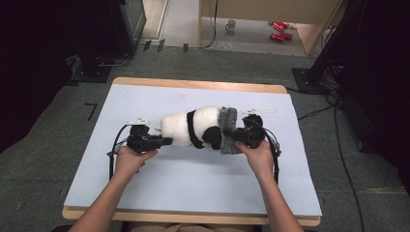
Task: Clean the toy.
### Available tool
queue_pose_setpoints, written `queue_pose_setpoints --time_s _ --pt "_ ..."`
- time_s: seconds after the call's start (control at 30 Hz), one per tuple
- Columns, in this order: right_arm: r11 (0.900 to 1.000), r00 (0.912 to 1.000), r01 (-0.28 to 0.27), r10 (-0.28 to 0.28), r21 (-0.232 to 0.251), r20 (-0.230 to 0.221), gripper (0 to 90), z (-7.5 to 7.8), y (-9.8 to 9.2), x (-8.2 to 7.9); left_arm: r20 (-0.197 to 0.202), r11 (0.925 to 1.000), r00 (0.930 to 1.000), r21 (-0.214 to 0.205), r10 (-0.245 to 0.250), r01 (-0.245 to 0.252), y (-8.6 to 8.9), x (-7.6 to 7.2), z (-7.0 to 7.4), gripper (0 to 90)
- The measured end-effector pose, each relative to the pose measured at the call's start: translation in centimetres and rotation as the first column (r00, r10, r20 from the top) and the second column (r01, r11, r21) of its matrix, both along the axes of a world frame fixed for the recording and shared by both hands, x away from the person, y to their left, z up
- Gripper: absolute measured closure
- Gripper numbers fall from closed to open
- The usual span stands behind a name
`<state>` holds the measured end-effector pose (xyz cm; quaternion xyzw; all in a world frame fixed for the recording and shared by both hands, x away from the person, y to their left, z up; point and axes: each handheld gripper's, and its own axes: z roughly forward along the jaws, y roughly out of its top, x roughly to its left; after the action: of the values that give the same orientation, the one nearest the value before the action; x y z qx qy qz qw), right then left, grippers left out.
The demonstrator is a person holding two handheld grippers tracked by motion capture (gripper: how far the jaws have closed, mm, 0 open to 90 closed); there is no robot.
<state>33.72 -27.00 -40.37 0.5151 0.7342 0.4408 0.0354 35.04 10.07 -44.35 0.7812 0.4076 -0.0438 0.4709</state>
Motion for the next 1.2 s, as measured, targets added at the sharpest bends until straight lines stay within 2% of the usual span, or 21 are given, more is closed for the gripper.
queue_pose_setpoints --time_s 0.07,0.13,0.23,0.3,0.43,0.53,0.63,0.73,0.83,0.97,1.07,1.1,1.17,1.2 --pt "0.9998 0.9999 -0.017 0.017 0.01 -0.001 78.0 0.8 -0.2 -0.6 -0.016 0.9993 0.9992 0.012 -0.035 0.035 0.1 -0.5 0.5 70.9" --pt "0.9996 0.9997 -0.023 0.022 -0.015 -0.013 77.9 1.5 -0.5 -1.2 -0.008 0.9985 0.9987 0.023 -0.049 0.05 -0.1 -1.0 0.7 70.5" --pt "0.9986 1.0 -0.002 0.002 -0.052 -0.001 77.6 1.8 -0.7 -1.5 -0.032 0.9992 0.9993 0.033 -0.022 0.023 -0.4 -1.1 0.3 69.5" --pt "0.9997 0.9998 0.005 -0.004 -0.026 0.019 77.5 2.2 -1.0 -1.6 -0.048 0.9997 0.9988 0.022 -0.009 0.01 -0.4 -0.9 0.0 69.3" --pt "0.9997 0.9968 -0.026 0.026 -0.003 0.076 77.2 3.9 -0.5 -2.2 -0.024 0.9997 0.9997 0.023 0.004 -0.003 -0.5 -1.0 0.1 68.7" --pt "0.996 0.9911 -0.09 0.089 -0.001 0.099 77.2 4.9 0.9 -2.7 0.0 0.9994 0.9999 0.033 0.011 -0.011 -0.7 -1.1 0.1 68.4" --pt "0.9905 0.988 -0.134 0.136 -0.031 0.074 77.2 4.5 2.0 -2.7 0.012 0.9991 0.9998 0.04 0.012 -0.013 -0.7 -1.2 0.1 68.2" --pt "0.9904 0.9903 -0.121 0.125 -0.066 0.061 77.2 3.7 2.6 -2.3 0.024 0.9984 0.9996 0.055 0.013 -0.015 -0.8 -1.2 0.0 66.9" --pt "0.9918 0.9919 -0.093 0.1 -0.087 0.077 77.1 3.2 2.7 -1.8 0.029 0.9982 0.9996 0.06 0.005 -0.006 -0.8 -1.2 -0.1 62.4" --pt "0.9939 0.993 -0.059 0.068 -0.092 0.097 77.0 3.0 2.6 -1.2 0.083 0.9967 0.9966 0.081 -0.003 -0.004 -0.8 -1.4 -0.2 54.5" --pt "0.9946 0.9923 -0.045 0.056 -0.094 0.111 76.8 3.0 2.7 -0.6 0.142 0.9949 0.9899 0.1 -0.001 -0.013 -0.4 -1.7 -0.1 48.3" --pt "0.9949 0.9921 -0.041 0.051 -0.092 0.114 76.8 3.0 2.7 -0.3 0.173 0.9954 0.985 0.095 -0.001 -0.016 -0.1 -1.8 0.0 45.1" --pt "0.9949 0.9917 -0.035 0.046 -0.095 0.12 76.5 2.9 2.8 0.2 0.226 0.9982 0.974 0.053 0.016 -0.029 0.5 -1.8 0.2 41.6" --pt "0.9952 0.9914 -0.029 0.041 -0.093 0.125 76.4 2.9 2.8 0.6 0.234 0.9986 0.9719 0.038 0.026 -0.036 0.7 -1.8 0.2 39.1"
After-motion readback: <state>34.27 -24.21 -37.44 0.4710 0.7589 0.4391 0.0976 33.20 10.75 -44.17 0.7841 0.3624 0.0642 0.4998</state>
